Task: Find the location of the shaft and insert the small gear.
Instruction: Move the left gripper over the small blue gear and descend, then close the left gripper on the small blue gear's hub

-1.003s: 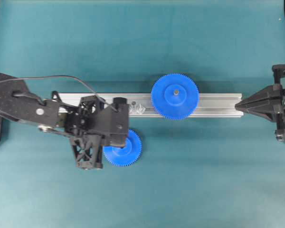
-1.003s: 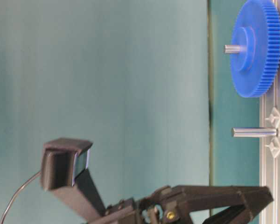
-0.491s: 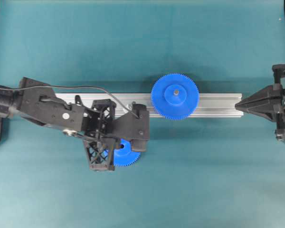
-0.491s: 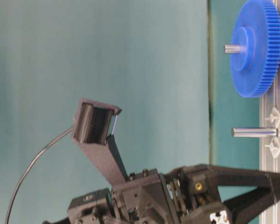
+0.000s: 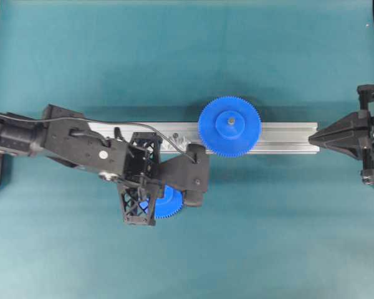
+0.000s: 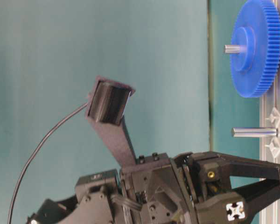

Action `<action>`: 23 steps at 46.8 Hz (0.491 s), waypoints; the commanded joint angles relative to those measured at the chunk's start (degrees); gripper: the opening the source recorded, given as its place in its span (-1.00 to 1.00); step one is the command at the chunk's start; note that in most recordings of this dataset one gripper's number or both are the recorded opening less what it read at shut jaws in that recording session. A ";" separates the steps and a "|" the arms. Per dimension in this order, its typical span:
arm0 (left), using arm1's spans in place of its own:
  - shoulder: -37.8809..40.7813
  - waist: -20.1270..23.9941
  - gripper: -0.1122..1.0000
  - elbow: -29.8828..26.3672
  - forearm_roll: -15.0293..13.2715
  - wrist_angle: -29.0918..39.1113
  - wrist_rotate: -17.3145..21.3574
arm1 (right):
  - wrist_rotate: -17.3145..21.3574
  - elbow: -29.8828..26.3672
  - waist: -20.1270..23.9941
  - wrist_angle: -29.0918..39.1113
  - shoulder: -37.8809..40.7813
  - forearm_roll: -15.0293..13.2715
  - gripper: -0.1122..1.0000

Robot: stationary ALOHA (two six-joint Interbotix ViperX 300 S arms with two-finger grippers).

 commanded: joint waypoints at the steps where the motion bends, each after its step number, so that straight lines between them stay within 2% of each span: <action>1: -0.26 -0.53 -0.81 -2.20 0.18 1.05 0.35 | 0.53 -0.53 -0.18 -0.35 0.44 0.09 -0.73; 23: 0.18 -1.05 -0.81 -2.20 0.18 1.23 0.62 | 0.53 -0.44 -0.18 -0.62 0.26 0.09 -0.73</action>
